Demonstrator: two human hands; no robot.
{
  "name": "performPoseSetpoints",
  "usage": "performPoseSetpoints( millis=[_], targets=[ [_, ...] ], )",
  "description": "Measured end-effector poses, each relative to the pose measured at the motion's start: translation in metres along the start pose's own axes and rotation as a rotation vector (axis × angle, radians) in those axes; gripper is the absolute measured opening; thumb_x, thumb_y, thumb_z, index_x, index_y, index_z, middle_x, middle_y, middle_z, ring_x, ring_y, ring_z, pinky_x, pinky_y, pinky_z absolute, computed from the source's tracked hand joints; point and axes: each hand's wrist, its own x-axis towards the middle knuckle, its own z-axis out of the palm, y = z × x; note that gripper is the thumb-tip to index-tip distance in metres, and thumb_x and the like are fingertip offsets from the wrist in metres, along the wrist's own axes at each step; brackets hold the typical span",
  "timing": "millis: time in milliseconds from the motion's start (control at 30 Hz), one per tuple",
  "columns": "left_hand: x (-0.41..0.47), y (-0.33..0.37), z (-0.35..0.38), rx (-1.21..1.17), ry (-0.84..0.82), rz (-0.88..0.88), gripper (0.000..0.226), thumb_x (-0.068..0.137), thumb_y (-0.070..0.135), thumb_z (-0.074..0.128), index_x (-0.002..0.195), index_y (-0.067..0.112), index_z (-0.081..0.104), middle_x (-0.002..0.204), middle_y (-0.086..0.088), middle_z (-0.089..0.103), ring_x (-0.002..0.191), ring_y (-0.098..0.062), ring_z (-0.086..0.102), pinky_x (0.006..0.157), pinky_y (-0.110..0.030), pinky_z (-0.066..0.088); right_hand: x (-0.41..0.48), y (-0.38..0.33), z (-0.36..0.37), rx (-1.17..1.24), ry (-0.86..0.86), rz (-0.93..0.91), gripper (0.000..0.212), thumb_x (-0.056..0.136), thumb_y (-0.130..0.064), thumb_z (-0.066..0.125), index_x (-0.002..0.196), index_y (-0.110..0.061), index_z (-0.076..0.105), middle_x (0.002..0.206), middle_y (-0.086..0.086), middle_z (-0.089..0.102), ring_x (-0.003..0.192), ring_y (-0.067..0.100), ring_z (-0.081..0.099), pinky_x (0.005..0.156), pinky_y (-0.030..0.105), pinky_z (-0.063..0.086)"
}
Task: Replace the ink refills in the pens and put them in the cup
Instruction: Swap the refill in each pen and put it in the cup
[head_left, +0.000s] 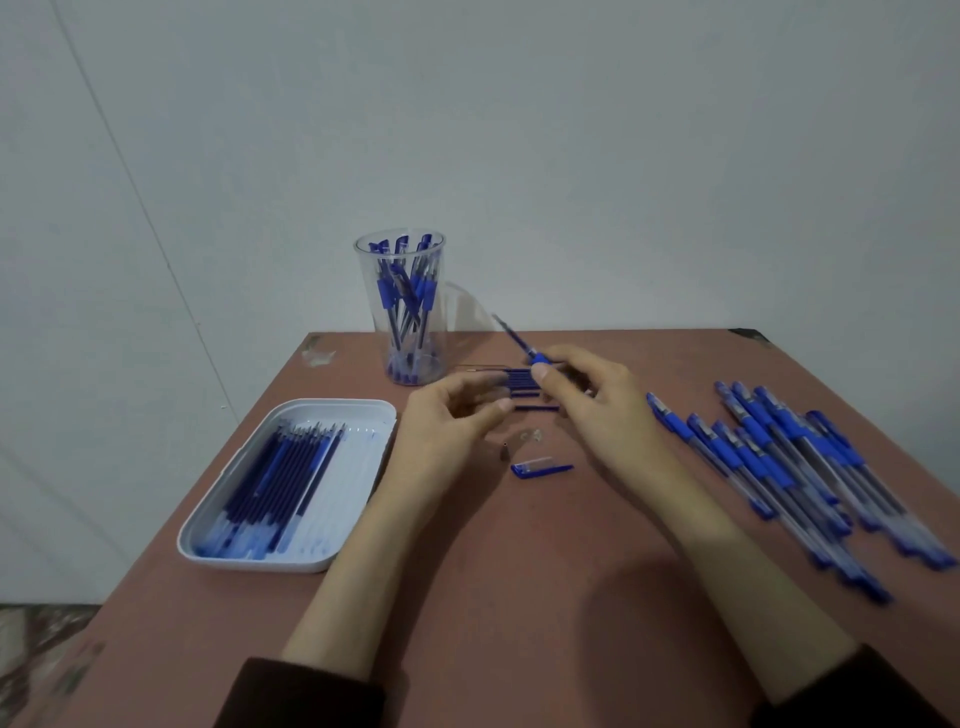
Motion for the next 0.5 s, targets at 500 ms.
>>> performPoseSetpoints(
  millis=[500],
  targets=[
    [-0.0006,-0.0034,-0.0087,0.674,-0.195,0.026,0.023,0.083,0.007,0.069,0.101,0.021,0.073,0.089,0.006,0.073,0.081,0.001,0.065,0.070,0.001,0.042,0.0036,-0.0052,-0.0038,0.367,0.070,0.216,0.019,0.096,-0.020,0.053,0.094,-0.023,0.071,0.068,-0.001,0.058,0.057,0.010,0.045,0.056,0.026,0.038]
  ],
)
